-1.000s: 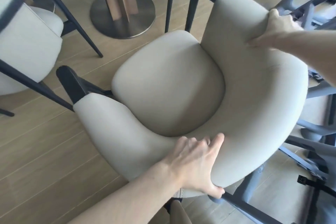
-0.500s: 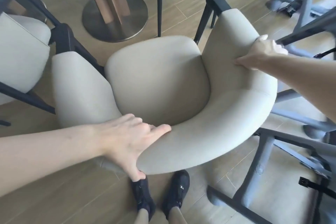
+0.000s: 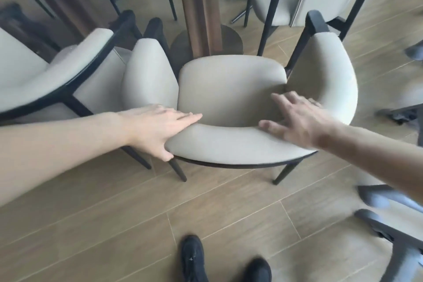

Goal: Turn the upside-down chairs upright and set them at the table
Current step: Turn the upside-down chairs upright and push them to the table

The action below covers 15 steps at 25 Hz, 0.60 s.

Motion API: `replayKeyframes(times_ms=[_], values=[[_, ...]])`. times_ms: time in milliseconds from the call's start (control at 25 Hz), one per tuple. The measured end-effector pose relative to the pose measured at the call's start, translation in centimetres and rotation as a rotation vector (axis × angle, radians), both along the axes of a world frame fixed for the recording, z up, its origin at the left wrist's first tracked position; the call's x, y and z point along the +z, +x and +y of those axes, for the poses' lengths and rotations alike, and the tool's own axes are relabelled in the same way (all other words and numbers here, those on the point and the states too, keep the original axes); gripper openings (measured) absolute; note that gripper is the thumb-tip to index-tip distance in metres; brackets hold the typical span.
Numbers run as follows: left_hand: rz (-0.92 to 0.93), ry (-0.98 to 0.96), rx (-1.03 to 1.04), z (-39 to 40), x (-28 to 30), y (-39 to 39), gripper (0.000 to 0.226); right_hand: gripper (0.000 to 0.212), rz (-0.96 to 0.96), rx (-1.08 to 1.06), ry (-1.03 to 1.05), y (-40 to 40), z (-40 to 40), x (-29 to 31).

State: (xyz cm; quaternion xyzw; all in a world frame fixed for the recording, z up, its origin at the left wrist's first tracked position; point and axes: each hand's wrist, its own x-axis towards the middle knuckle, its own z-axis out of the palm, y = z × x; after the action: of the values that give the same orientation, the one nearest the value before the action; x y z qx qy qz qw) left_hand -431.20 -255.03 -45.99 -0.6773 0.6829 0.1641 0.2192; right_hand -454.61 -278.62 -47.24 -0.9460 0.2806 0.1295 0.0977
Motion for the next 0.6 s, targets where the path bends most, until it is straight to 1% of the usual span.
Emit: replayKeyframes(times_ms=[40, 80, 120, 200, 280, 360, 400, 600], values=[[0.039, 0.015, 0.042, 0.1, 0.1, -0.6, 0.117, 0.104, 0.063, 0.198, 0.039, -0.4, 2.1, 0.2], [0.058, 0.010, 0.080, 0.1, -0.3, -1.3, 0.119, 0.110, 0.120, 0.346, 0.034, -0.9, 4.0, 0.0], [0.072, 0.024, 0.100, 0.0, 0.0, -2.2, 0.121, 0.114, 0.166, 0.443, 0.001, -0.9, 5.0, 0.3], [0.082, 0.034, 0.086, -0.7, -0.7, -2.1, 0.120, 0.117, 0.158, 0.446, -0.047, 0.2, 4.8, 0.2], [0.066, 0.023, 0.020, -1.5, -0.5, -1.4, 0.106, 0.106, 0.163, 0.451, -0.083, 0.7, 4.1, -0.1], [0.059, -0.032, -0.058, -2.0, -0.7, -0.1, 0.092, 0.095, 0.153, 0.524, -0.131, 1.6, 4.3, 0.1], [0.047, -0.030, -0.083, -2.0, -0.8, 0.2, 0.089, 0.093, 0.155, 0.552, -0.132, 2.0, 4.6, 0.1], [0.011, -0.059, -0.108, -1.5, -1.1, 1.6, 0.086, 0.089, 0.146, 0.554, -0.169, 3.2, 5.0, 0.2]])
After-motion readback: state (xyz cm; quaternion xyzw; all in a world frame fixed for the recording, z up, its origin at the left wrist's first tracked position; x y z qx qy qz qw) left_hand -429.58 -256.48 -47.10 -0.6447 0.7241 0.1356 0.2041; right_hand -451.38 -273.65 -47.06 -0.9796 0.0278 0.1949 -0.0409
